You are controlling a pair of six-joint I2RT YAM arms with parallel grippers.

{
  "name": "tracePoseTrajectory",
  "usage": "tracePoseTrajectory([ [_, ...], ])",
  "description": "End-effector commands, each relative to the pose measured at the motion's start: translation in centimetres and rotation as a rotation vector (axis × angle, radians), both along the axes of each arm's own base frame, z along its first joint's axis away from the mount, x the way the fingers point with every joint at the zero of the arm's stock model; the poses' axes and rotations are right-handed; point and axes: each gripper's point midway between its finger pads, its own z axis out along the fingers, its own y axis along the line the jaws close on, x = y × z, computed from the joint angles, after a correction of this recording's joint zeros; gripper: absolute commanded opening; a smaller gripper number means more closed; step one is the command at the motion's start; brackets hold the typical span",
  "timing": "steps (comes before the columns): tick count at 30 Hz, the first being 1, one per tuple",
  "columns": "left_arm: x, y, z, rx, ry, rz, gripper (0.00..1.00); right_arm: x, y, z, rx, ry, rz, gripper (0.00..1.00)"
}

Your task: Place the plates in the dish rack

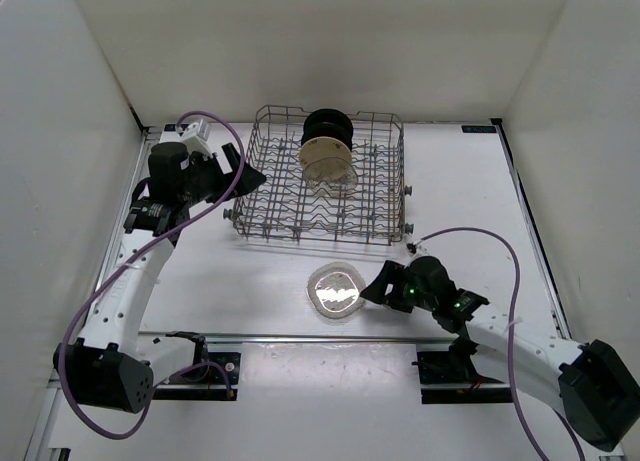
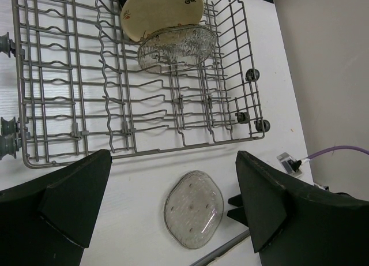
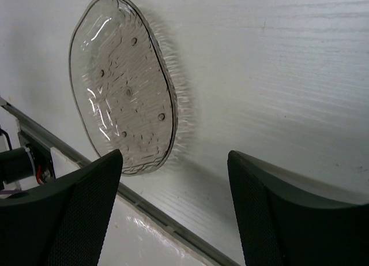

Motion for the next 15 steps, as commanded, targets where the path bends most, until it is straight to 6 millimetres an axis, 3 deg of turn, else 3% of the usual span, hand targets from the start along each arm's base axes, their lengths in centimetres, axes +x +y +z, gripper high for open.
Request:
tracePoseTrajectory([
  [1,-0.6,0.1,1.8,-0.006,-0.056,-0.005,1.00,0.9,-0.5,-0.8,-0.060,-0.007,-0.055,0.76],
  [9,-0.9,0.2,1.1,-0.003,-0.038,-0.005,1.00,1.4,1.8,-1.2,-0.077,-0.009,-0.020,0.72],
  [15,-1.3,0.3,1.7,-0.006,-0.058,-0.005,1.00,1.5,2.1,-1.7,-0.077,0.005,-0.031,0.68],
])
